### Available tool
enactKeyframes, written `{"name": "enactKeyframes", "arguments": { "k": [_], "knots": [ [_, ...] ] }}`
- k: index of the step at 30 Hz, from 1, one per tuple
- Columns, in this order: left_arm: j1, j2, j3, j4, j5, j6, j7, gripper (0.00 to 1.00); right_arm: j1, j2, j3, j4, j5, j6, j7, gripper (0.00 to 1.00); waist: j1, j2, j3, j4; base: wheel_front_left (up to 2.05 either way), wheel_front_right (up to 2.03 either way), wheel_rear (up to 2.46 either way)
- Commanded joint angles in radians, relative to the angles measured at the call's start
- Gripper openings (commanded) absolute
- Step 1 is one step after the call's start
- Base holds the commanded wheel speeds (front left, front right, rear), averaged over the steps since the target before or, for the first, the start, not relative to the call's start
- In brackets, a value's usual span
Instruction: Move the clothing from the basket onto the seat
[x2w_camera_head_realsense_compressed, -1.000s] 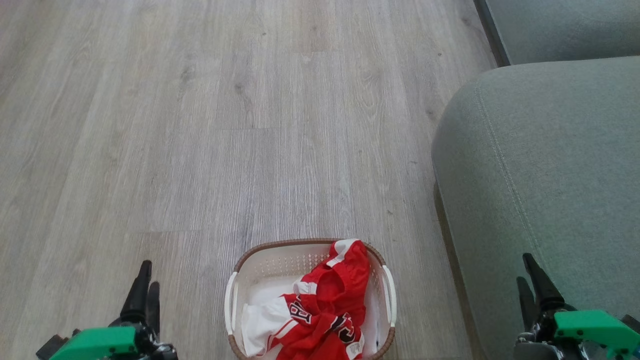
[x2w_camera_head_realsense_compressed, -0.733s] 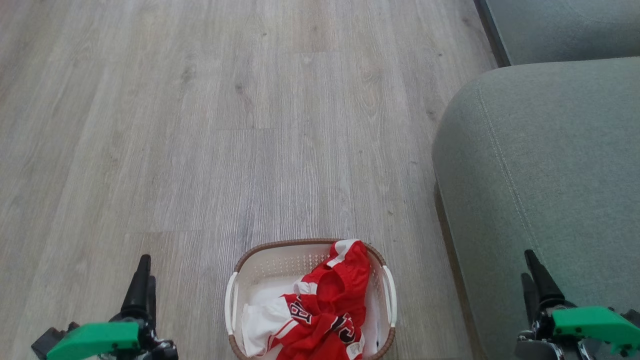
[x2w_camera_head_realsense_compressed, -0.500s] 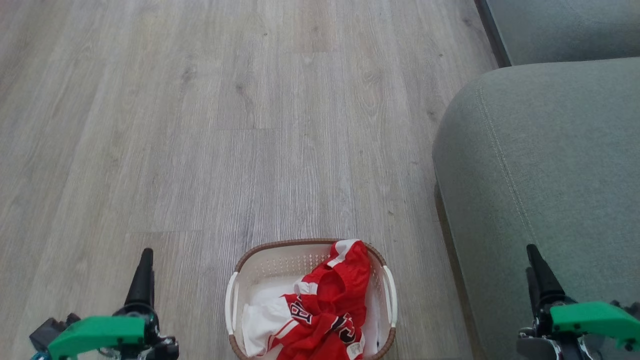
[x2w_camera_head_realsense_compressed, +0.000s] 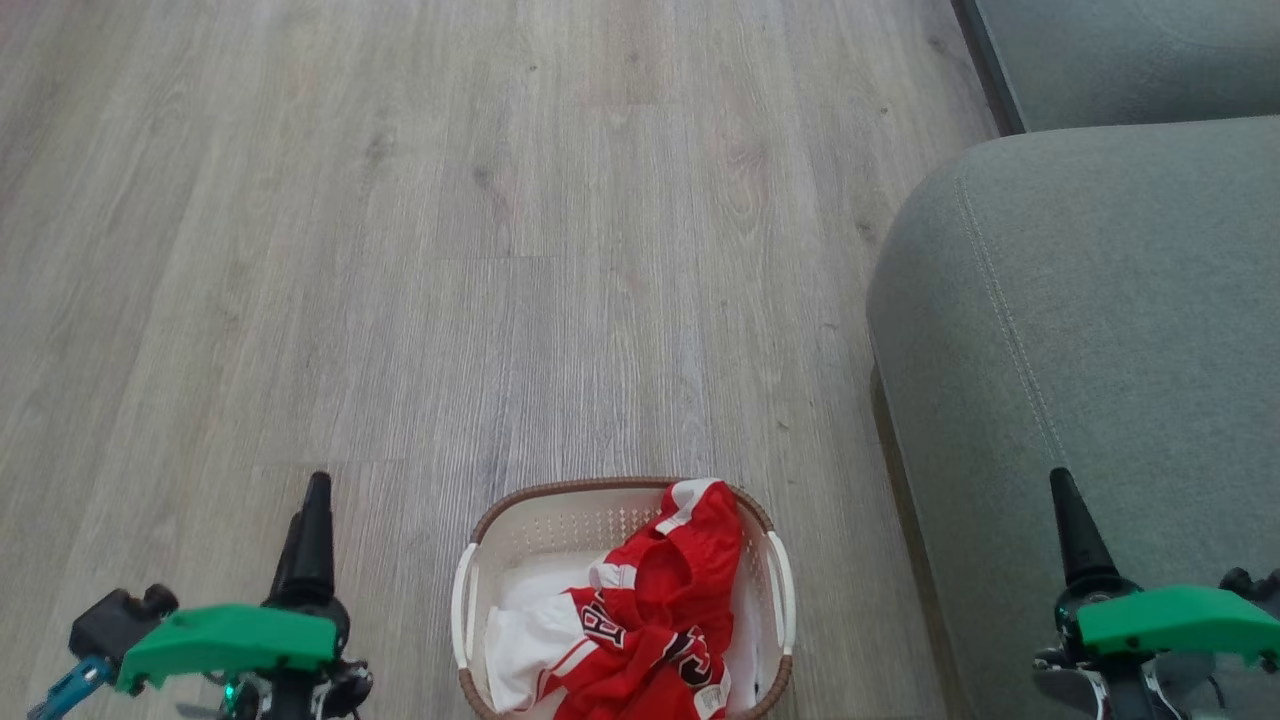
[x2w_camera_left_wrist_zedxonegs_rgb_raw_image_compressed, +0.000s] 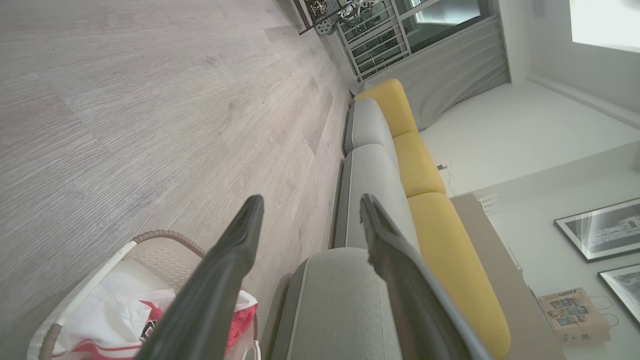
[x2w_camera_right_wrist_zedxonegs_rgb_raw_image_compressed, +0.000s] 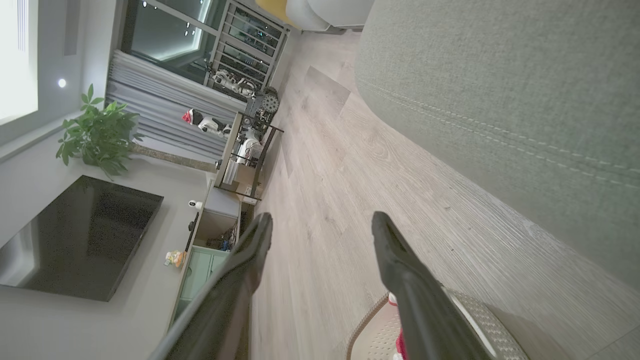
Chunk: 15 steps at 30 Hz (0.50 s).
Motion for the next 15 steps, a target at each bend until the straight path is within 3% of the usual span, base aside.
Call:
{"name": "enactKeyframes", "arguments": {
  "k": [1,15],
  "knots": [
    [-0.033,0.011,-0.001,-0.047,0.047,0.003,-0.013,1.0,-0.021,0.0,0.012,-0.046,-0.038,0.003,-0.013,1.0,-0.0001,0.0,0.0,0.0,0.0,0.0,0.0],
    [-0.014,0.047,-0.068,-0.071,0.275,0.066,-0.061,1.0,-0.003,0.001,0.05,-0.073,-0.269,0.004,-0.06,1.0,-0.0001,0.0,-0.007,0.001,0.0,0.0,0.0]
  ]
}}
